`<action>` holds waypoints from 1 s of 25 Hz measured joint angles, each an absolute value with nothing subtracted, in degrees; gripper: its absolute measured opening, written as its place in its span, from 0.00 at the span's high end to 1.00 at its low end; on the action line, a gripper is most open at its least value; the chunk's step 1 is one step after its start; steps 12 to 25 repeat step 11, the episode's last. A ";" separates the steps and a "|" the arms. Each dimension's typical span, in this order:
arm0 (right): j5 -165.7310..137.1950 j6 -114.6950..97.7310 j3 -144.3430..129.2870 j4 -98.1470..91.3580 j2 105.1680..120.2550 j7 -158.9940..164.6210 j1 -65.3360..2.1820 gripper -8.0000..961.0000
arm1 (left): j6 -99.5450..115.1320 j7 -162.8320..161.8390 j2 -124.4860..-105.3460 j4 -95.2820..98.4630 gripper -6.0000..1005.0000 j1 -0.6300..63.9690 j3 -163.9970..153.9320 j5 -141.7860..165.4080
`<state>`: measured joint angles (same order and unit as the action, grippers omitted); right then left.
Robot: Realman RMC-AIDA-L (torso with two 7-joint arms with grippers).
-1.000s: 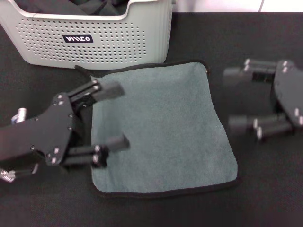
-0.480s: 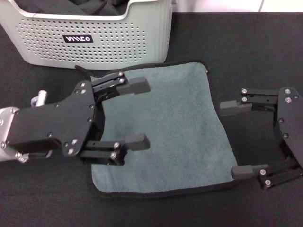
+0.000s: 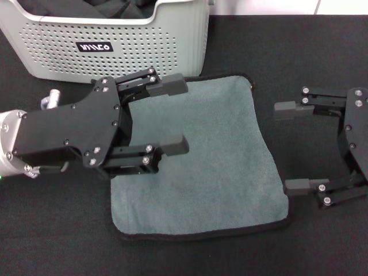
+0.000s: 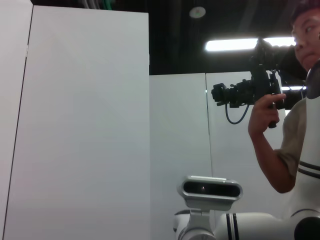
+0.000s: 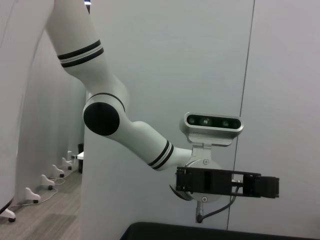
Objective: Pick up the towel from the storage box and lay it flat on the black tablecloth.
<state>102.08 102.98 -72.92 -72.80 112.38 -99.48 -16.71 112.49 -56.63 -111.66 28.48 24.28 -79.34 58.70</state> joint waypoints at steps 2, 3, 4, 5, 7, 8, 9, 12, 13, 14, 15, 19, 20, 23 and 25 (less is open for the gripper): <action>102.12 102.95 -72.77 -72.79 112.49 -100.03 -16.44 0.08 | 112.45 -58.25 -111.37 28.43 0.22 25.21 -77.85 60.22; 102.15 102.95 -72.63 -72.69 112.58 -100.13 -16.35 0.08 | 112.37 -59.27 -111.22 28.33 0.24 25.75 -77.12 60.81; 102.16 102.96 -72.42 -72.57 112.70 -100.21 -16.28 0.08 | 112.17 -60.62 -111.11 28.09 0.26 26.34 -76.15 61.72; 102.16 102.92 -72.01 -72.38 112.85 -100.24 -16.22 0.08 | 112.00 -61.42 -111.01 27.92 0.26 26.78 -75.31 62.31; 101.97 102.91 -71.24 -72.06 113.14 -100.37 -16.17 0.08 | 111.34 -61.87 -111.21 27.92 0.27 27.14 -73.63 63.29; 101.89 102.90 -70.94 -71.83 113.24 -100.63 -16.16 0.08 | 111.01 -61.88 -111.35 28.12 0.27 27.23 -73.00 63.85; 101.88 102.90 -70.74 -71.56 113.33 -100.98 -16.16 0.08 | 110.87 -61.89 -111.43 28.26 0.27 27.29 -72.71 64.04; 101.91 102.90 -70.54 -71.02 113.38 -101.65 -16.14 0.08 | 110.55 -61.86 -111.59 28.52 0.27 27.49 -72.26 64.40; 101.91 102.90 -70.54 -71.02 113.38 -101.65 -16.14 0.08 | 110.55 -61.86 -111.59 28.52 0.27 27.49 -72.26 64.40; 101.91 102.90 -70.54 -71.02 113.38 -101.65 -16.14 0.08 | 110.55 -61.86 -111.59 28.52 0.27 27.49 -72.26 64.40; 101.91 102.90 -70.54 -71.02 113.38 -101.65 -16.14 0.08 | 110.55 -61.86 -111.59 28.52 0.27 27.49 -72.26 64.40; 101.91 102.90 -70.54 -71.02 113.38 -101.65 -16.14 0.08 | 110.55 -61.86 -111.59 28.52 0.27 27.49 -72.26 64.40; 101.91 102.90 -70.54 -71.02 113.38 -101.65 -16.14 0.08 | 110.55 -61.86 -111.59 28.52 0.27 27.49 -72.26 64.40; 101.91 102.90 -70.54 -71.02 113.38 -101.65 -16.14 0.08 | 110.55 -61.86 -111.59 28.52 0.27 27.49 -72.26 64.40; 101.91 102.90 -70.54 -71.02 113.38 -101.65 -16.14 0.08 | 110.55 -61.86 -111.59 28.52 0.27 27.49 -72.26 64.40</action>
